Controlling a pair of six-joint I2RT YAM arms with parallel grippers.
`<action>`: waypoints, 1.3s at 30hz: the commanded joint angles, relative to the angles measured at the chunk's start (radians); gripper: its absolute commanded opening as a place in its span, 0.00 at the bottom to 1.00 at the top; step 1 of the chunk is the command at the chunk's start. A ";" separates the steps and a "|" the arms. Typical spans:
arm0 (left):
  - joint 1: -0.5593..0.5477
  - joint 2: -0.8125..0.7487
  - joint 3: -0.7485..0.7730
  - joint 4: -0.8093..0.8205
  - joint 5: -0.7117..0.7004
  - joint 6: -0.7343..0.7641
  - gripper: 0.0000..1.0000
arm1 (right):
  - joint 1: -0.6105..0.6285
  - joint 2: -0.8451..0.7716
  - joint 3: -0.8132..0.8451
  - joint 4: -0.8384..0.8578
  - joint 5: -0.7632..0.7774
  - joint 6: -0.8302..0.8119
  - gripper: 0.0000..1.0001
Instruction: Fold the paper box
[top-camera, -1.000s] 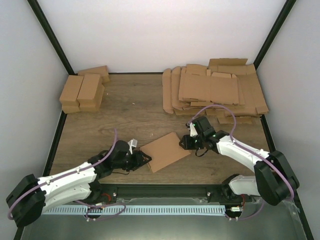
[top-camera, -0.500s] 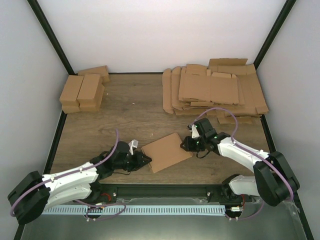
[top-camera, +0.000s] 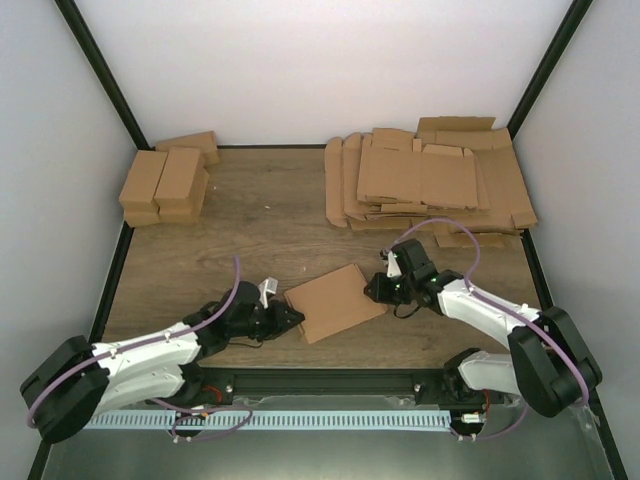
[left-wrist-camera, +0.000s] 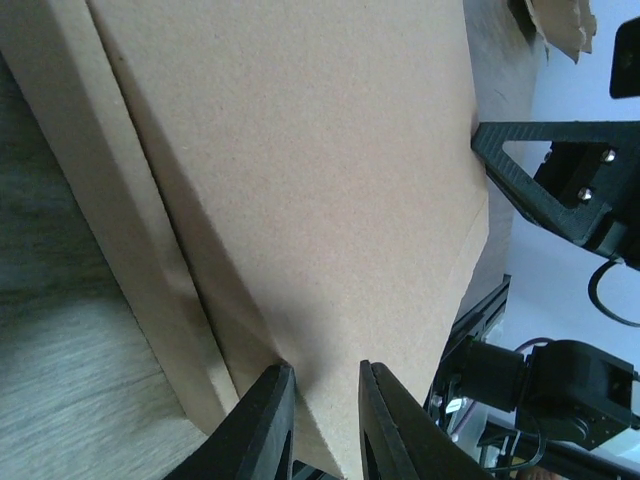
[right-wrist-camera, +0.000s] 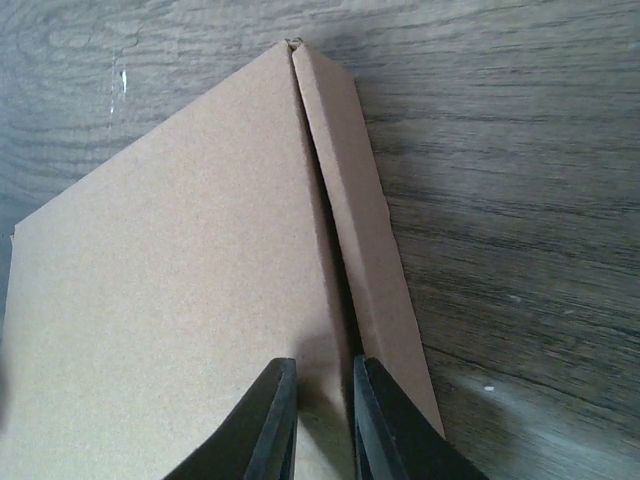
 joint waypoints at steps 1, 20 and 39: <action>0.029 0.062 0.024 0.063 -0.021 0.045 0.21 | 0.019 -0.028 -0.037 0.002 -0.041 0.051 0.15; 0.158 0.266 0.187 0.050 0.077 0.189 0.41 | 0.019 -0.092 -0.028 0.001 0.132 0.101 0.21; 0.157 0.374 0.191 0.144 0.135 0.172 0.21 | 0.019 -0.059 -0.021 0.014 0.100 0.079 0.20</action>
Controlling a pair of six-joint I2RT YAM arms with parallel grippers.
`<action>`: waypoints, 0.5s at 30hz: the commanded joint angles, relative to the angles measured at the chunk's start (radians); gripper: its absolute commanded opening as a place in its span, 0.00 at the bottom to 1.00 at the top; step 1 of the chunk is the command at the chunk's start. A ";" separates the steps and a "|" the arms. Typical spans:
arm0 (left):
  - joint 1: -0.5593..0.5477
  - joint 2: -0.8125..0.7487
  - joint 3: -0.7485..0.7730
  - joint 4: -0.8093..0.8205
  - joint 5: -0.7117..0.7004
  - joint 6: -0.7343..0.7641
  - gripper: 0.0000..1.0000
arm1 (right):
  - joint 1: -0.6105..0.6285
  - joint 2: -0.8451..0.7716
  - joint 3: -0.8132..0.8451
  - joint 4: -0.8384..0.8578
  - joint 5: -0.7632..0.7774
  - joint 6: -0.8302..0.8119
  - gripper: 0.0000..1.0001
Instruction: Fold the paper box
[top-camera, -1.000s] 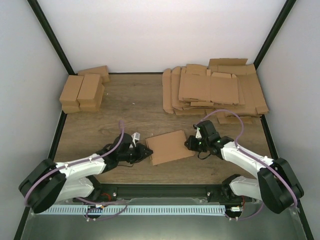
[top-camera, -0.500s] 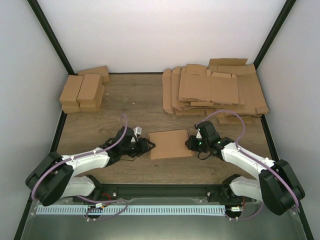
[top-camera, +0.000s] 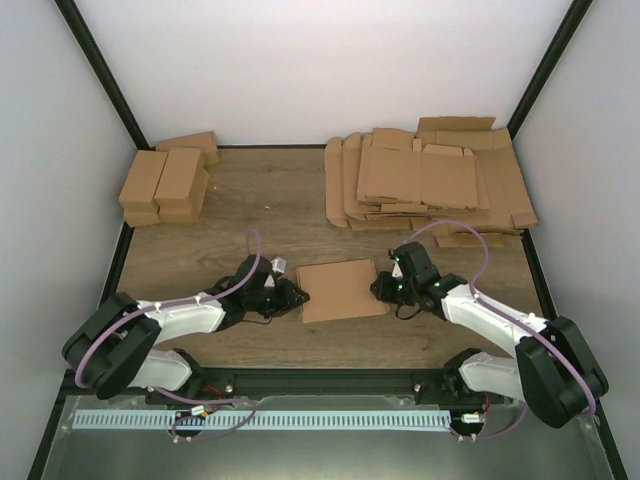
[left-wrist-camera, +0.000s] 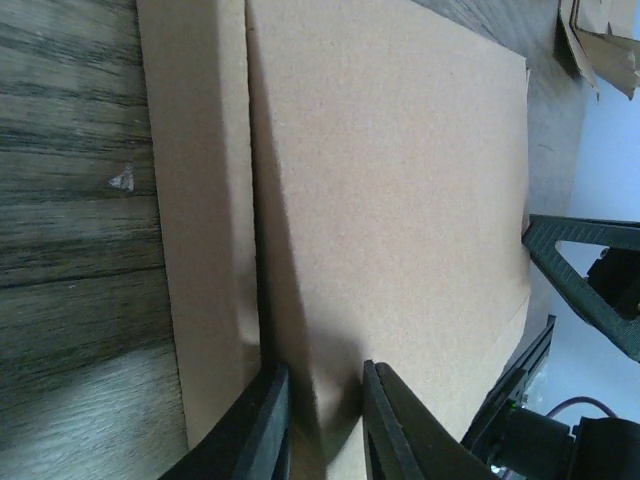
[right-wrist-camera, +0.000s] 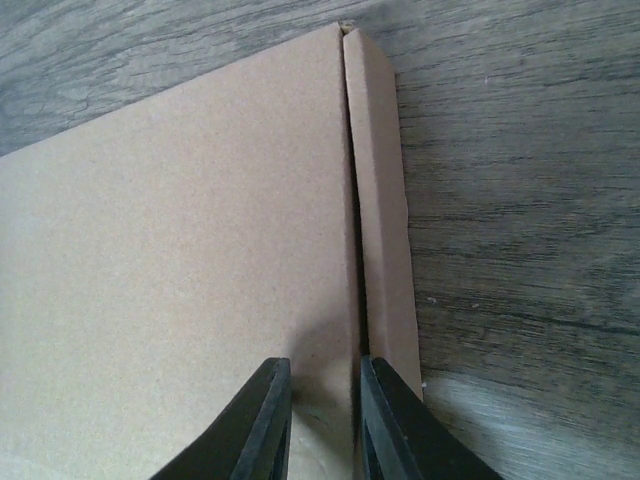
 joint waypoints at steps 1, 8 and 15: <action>-0.003 0.044 0.007 0.102 0.062 0.000 0.21 | 0.010 0.022 0.014 0.012 -0.051 -0.017 0.20; -0.002 0.037 0.075 -0.099 -0.033 0.110 0.26 | 0.009 0.029 0.032 -0.027 0.002 -0.041 0.22; -0.002 -0.070 0.119 -0.307 -0.150 0.186 0.51 | 0.010 -0.018 0.095 -0.122 0.079 -0.078 0.35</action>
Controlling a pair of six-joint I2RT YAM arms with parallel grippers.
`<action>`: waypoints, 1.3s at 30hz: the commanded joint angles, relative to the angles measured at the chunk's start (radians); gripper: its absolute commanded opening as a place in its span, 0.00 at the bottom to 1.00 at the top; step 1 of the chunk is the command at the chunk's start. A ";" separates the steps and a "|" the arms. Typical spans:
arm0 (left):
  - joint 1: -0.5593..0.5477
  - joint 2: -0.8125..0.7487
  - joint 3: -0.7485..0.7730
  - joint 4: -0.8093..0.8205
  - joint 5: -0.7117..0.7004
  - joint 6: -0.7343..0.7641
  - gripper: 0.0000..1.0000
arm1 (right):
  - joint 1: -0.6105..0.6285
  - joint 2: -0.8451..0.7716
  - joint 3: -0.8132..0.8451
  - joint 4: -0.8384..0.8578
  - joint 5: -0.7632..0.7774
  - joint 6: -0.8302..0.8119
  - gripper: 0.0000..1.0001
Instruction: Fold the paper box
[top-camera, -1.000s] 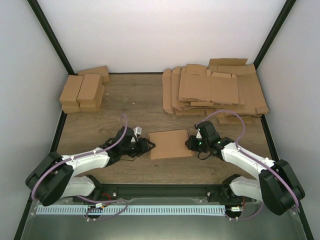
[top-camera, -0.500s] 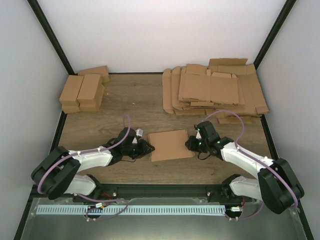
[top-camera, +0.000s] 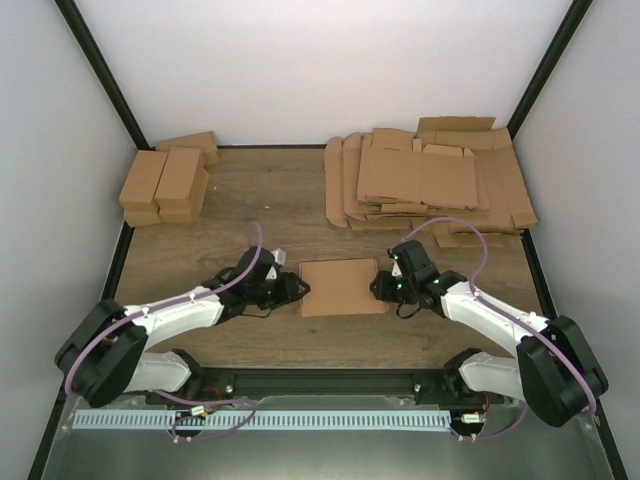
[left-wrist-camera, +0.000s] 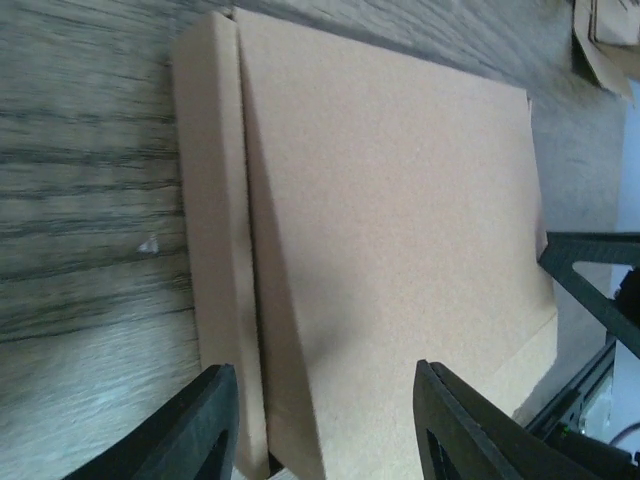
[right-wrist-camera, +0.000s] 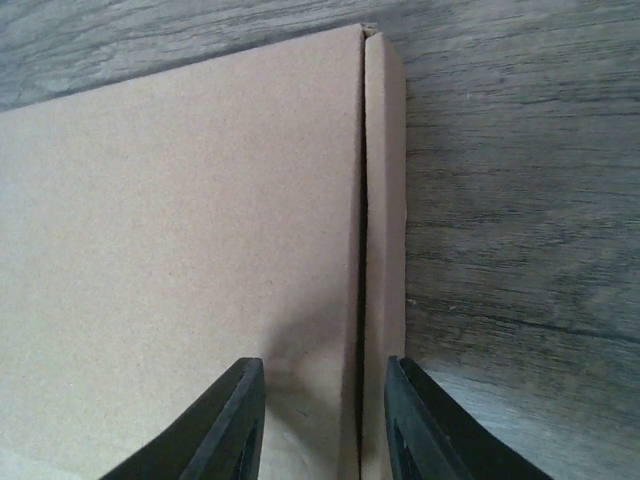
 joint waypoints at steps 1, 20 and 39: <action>-0.001 -0.062 0.017 -0.143 -0.071 0.070 0.53 | 0.006 -0.032 0.075 -0.083 0.045 -0.036 0.36; -0.001 0.105 0.033 -0.053 -0.024 0.160 0.39 | 0.006 0.039 -0.038 0.034 -0.015 -0.016 0.34; 0.074 0.244 0.163 -0.040 -0.025 0.267 0.28 | 0.006 0.087 -0.021 0.125 -0.062 0.008 0.33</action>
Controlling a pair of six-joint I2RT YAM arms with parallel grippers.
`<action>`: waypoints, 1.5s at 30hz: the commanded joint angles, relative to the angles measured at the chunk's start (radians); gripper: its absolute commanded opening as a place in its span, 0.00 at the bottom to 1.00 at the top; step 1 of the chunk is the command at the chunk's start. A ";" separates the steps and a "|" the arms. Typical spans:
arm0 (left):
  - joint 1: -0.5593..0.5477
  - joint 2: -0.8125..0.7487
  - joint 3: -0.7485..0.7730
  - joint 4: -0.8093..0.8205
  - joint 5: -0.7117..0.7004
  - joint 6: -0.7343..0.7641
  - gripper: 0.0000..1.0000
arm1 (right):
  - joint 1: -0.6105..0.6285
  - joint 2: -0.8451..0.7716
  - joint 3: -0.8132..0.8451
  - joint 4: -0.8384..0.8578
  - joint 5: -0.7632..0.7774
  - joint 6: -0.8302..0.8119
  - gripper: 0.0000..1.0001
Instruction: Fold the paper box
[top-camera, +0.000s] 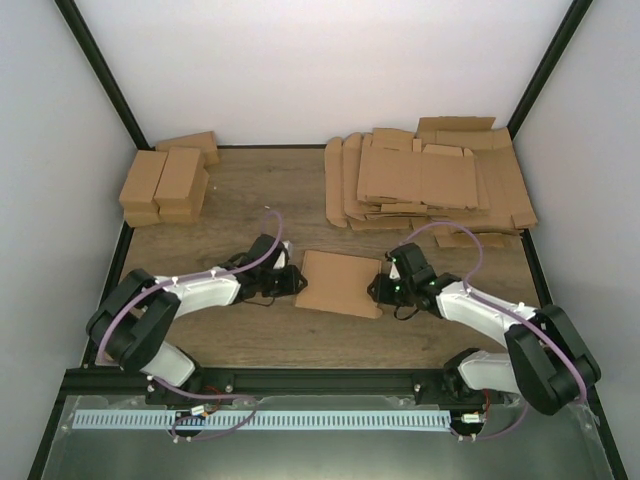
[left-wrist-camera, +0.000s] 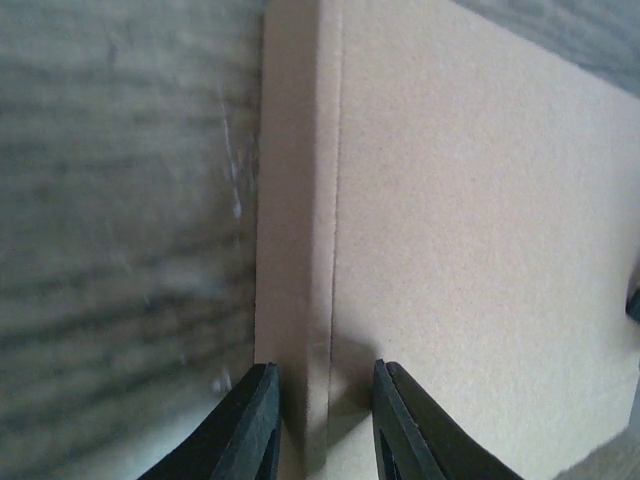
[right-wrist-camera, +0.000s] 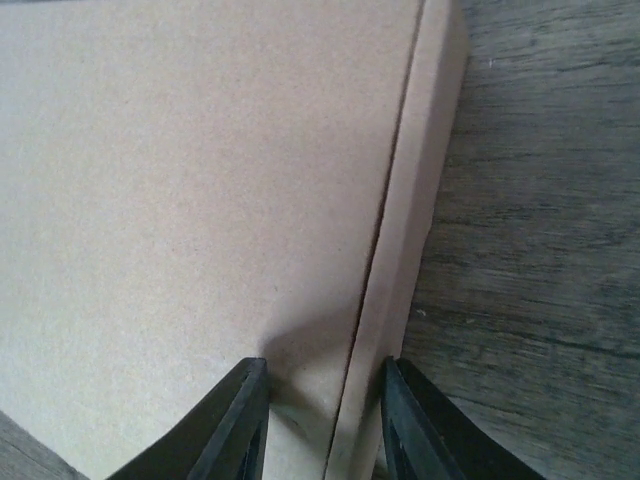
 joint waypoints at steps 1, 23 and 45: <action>0.042 0.072 0.054 0.037 0.009 0.063 0.28 | 0.010 0.033 0.022 0.041 -0.009 0.001 0.33; 0.053 -0.132 -0.070 -0.039 0.057 0.103 0.46 | 0.010 -0.034 0.144 -0.114 0.134 -0.077 0.56; 0.051 -0.443 -0.202 -0.074 0.021 0.058 0.54 | -0.018 0.486 0.597 -0.105 -0.096 -0.536 0.54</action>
